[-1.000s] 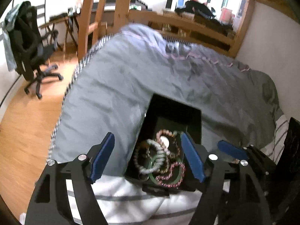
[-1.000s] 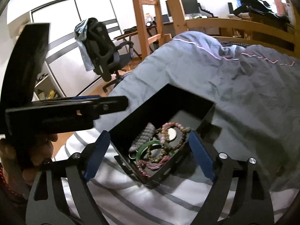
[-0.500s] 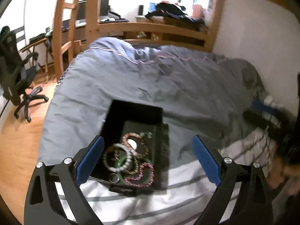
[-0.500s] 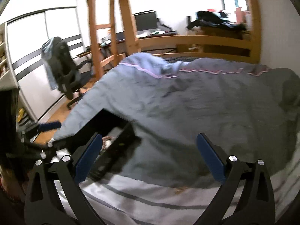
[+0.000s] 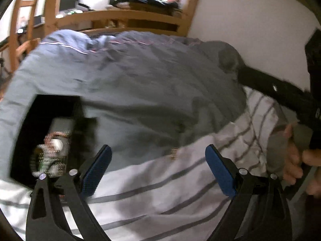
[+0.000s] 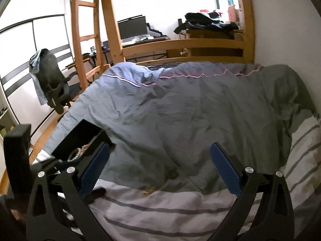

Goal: Organize jewelry
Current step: 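Lower the left tool to the gold chain while the right tool reaches the silver ring, then grasp the gold chain with the left tool while the right tool grasps the silver ring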

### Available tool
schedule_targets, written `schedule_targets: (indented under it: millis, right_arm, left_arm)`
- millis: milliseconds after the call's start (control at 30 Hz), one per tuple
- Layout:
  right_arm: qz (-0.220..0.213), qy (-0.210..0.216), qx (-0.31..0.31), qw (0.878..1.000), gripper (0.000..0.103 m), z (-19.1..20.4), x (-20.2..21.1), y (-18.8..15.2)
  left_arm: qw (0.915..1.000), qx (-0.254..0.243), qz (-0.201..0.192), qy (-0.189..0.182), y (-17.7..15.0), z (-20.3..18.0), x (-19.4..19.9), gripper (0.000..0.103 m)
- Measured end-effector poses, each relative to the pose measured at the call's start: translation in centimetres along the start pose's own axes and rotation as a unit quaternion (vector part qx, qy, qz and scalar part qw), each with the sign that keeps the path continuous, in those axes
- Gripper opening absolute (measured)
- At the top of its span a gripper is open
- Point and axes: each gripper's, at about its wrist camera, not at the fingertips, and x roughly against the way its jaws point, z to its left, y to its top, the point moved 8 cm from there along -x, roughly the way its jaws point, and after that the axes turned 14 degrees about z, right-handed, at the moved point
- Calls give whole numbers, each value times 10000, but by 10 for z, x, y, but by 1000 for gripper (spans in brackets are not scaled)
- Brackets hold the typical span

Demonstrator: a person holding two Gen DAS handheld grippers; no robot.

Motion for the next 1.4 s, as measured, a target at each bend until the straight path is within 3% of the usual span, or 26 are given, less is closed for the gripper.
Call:
schedule_targets:
  millis: [67,100,133,200,233,267,500,633,667,700,767,1100,1400]
  right_arm:
    - [19,89,-40,10000,98,-10,-7,-2]
    - [27,104,-32,9999,92,-13,-12,-3]
    - [66,167,-1,9998,73,-17,-18,-4]
    - [295,259,66,9992,52,-22,-37,-8]
    - [444,365,125,9983,37,-23,-50,-12]
    - [579,513,188,9968,32,-23,-63,-16]
    - [1306,942,290,9865,31,-24,-137,-45]
    - [1666,764,370,9824,30,-25,-169,-60]
    - [1681,784,356,9820,28,-25,-172,-62]
    - [1667,745,380,9824,21,-24,-173,-62]
    - [1575,683,367,9845,20,-26,-169,-59]
    - [662,844,-194,9940,20,-43,-126,-34]
    - [479,903,-179,9946,20,-42,-120,-25]
  left_arm:
    - [9994,-332,125,19,-1,-17,-20,76]
    - [9991,-392,186,18,-2,-22,-29,70]
    - [9987,-433,261,-10,-3,-25,-37,67]
    - [9976,-483,493,-55,-5,-27,-58,47]
    - [9970,-487,589,-82,-5,-26,-68,42]
    - [9966,-484,659,-94,-5,-24,-76,35]
    - [9931,-508,1027,-245,-14,-19,-110,31]
    - [9924,-611,1038,-258,-13,-22,-114,31]
    - [9924,-614,1040,-249,-13,-21,-115,26]
    - [9924,-594,1049,-234,-12,-20,-117,22]
    - [9925,-523,1071,-285,-12,-18,-116,12]
    - [9953,-651,713,-57,-4,-21,-80,11]
    - [9976,-531,444,42,6,-13,-56,11]
